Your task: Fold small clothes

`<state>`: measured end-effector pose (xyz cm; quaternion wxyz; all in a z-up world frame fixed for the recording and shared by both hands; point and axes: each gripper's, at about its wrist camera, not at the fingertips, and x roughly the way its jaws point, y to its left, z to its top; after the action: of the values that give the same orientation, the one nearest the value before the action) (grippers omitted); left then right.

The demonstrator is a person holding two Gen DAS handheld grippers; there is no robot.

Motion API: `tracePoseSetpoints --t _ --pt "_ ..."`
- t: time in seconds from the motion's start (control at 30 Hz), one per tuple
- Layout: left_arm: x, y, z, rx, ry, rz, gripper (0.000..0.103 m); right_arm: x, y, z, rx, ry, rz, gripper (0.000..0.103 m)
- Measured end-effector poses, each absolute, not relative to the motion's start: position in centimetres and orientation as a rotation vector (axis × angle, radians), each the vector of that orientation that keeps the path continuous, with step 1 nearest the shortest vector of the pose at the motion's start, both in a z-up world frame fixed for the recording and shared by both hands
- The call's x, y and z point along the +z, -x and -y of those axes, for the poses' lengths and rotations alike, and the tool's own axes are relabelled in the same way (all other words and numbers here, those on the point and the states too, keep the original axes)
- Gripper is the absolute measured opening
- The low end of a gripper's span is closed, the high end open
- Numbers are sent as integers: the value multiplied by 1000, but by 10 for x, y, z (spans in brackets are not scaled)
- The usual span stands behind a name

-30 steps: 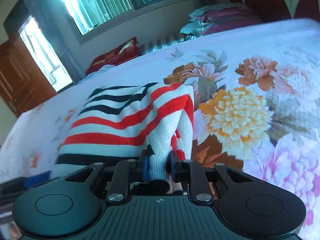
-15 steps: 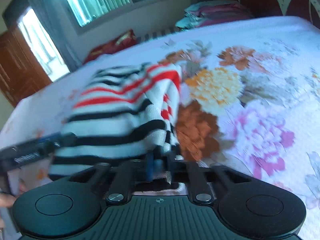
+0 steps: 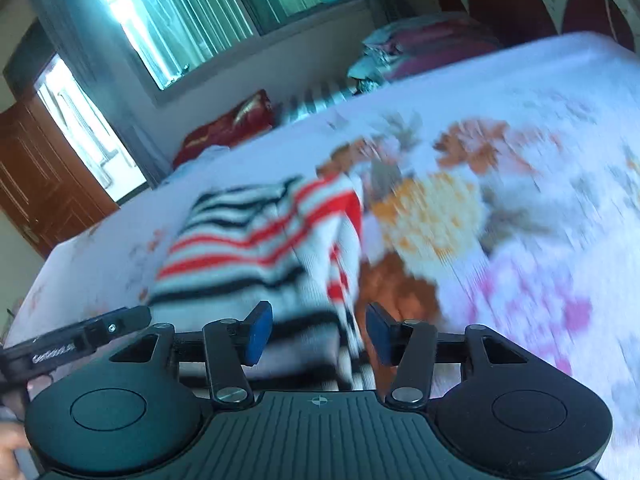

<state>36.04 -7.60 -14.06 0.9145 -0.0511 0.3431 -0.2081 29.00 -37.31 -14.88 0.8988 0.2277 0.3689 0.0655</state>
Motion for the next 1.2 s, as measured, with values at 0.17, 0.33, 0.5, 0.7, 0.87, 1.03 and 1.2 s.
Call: tracePoseSetpoints --t 0.17,0.33,0.5,0.7,0.87,1.03,1.2 --pt "-143 -393 84 -384 108 -722 52 -155 -349 371 131 -519 -795 51" --pt "-161 -408 91 -352 101 -743 54 -177 -394 369 117 -527 -857 47" --pt "-174 -409 92 -335 105 -751 58 -183 -393 357 65 -366 -775 14" --pt "-172 -412 89 -331 131 -758 62 -189 -392 380 41 -469 -756 24" --pt "-157 -419 89 -323 137 -720 59 -161 -390 371 35 -394 -683 24" --pt "-157 -450 97 -291 135 -746 59 -150 -408 360 34 -339 -668 24" --pt "-169 -477 100 -254 174 -791 60 -162 -435 342 79 -259 -724 24"
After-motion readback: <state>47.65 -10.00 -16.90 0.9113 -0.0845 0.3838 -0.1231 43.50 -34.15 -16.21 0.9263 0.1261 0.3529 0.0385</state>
